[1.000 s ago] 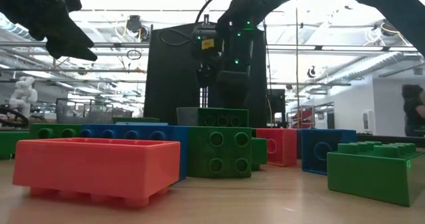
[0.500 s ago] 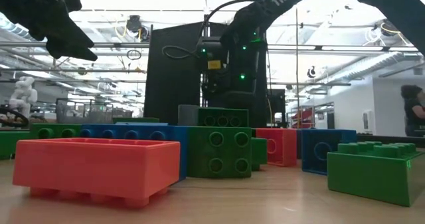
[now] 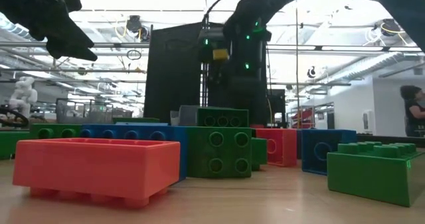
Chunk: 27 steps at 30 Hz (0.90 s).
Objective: Sort blocks
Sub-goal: Put the orange game piece into the top left black transparent bin
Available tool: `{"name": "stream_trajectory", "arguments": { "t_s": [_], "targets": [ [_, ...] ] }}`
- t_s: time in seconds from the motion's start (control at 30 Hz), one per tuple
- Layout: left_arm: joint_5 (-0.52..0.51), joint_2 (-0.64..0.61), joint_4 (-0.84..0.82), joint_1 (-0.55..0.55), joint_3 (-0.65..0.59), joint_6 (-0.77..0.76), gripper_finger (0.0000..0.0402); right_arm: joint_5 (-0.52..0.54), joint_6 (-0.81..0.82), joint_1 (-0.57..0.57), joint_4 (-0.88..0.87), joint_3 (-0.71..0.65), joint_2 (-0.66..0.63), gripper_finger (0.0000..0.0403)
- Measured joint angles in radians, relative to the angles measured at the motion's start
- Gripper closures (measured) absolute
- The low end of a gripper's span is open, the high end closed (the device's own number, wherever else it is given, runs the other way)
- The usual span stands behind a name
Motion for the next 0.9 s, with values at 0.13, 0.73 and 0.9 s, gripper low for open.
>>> {"name": "stream_trajectory", "arguments": {
  "t_s": [0.13,0.73,0.9],
  "targets": [
    [0.000,0.003,0.001,0.000,0.000,0.000,0.0144,0.005,0.004,0.000,0.031,0.001,-0.038,0.0286],
    [0.005,0.008,0.000,0.000,0.000,-0.004,0.0144,-0.005,-0.084,-0.071,0.742,0.451,0.031,0.0286],
    [0.048,0.008,0.001,0.000,0.000,-0.005,0.0144,-0.057,-0.068,-0.131,0.743,0.665,0.213,0.0286]
  ]
}}
